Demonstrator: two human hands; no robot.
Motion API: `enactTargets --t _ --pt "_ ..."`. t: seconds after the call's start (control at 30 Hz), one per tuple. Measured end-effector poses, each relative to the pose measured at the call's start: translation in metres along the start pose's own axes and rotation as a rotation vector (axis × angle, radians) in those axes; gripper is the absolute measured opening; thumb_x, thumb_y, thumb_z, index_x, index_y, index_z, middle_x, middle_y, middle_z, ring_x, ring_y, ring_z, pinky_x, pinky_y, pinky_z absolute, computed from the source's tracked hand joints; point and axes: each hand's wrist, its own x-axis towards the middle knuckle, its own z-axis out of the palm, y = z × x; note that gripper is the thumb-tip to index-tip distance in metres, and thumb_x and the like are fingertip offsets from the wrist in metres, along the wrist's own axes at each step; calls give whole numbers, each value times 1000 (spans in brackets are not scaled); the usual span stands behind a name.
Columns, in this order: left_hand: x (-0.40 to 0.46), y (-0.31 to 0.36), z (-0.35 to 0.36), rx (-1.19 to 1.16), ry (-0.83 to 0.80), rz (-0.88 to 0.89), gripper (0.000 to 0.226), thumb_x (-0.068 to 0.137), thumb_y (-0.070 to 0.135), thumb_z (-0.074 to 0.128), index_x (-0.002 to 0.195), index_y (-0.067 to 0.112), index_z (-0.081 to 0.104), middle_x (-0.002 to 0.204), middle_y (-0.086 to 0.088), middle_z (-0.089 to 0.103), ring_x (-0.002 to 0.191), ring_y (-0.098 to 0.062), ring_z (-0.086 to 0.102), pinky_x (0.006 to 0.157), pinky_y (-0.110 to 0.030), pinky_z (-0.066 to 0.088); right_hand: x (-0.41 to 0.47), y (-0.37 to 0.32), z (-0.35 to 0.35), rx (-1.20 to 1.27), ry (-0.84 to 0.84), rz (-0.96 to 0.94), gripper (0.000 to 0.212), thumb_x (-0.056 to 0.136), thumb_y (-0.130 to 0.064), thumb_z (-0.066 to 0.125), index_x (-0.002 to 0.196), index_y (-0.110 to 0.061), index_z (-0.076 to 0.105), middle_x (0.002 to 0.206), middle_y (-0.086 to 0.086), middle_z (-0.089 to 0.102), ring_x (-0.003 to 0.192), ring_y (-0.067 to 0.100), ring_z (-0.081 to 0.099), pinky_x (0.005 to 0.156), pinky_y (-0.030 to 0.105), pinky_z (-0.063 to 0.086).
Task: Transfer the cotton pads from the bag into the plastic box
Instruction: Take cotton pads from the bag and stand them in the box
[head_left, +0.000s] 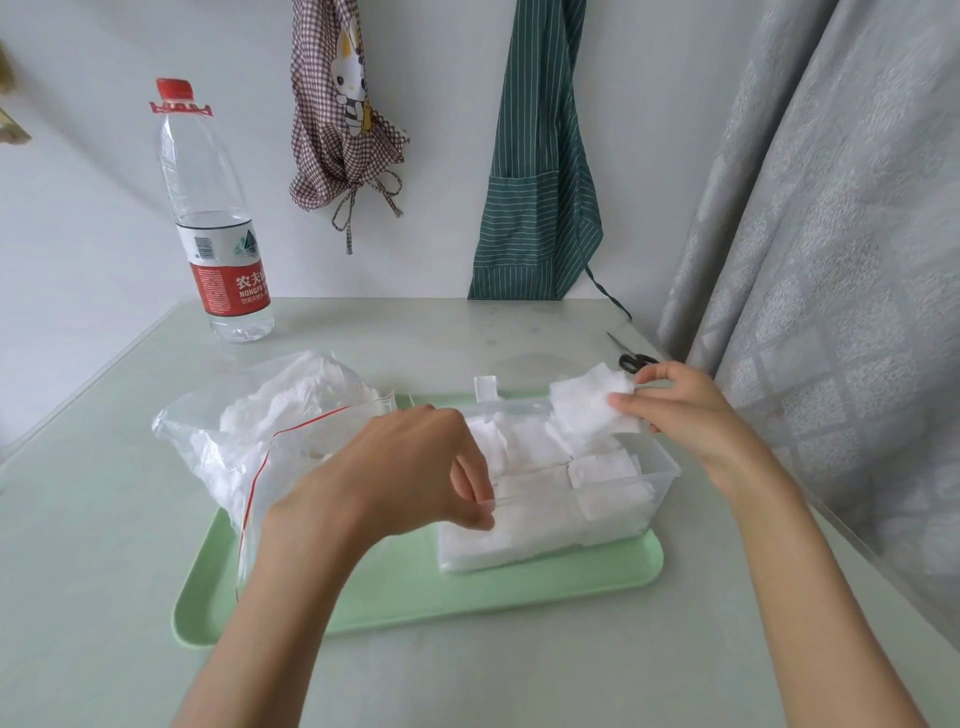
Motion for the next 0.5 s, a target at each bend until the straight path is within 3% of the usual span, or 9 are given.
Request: enactTargets --t 0.2,0.3,0.4,0.5 --pt "-5 -3 0 14 -61 -45 10 72 37 77 80 31 74 76 21 71 75 8 63 78 -19 50 5 -5 12 -340 -29 -143 28 74 -14 74 73 -24 48 73 2 62 68 18 55 61 26 39" --pt "-4 1 -12 61 -115 -62 21 72 47 74 87 32 74 85 22 70 82 8 63 82 -21 50 -6 1 13 -521 16 -284 14 73 -18 73 73 -26 61 66 -2 61 66 15 58 60 26 42" --pt "19 11 -19 52 9 -10 16 82 44 67 92 33 72 92 21 71 87 2 64 87 -29 51 -11 2 9 -628 36 -362 9 75 -21 72 78 -29 71 62 -7 56 63 10 54 54 19 38" --pt "56 27 -2 116 152 19 15 90 30 59 101 34 68 102 16 69 98 -8 62 86 -27 47 -8 1 7 -589 -2 -322 12 80 -18 67 82 -30 69 75 -8 63 76 13 61 69 26 47"
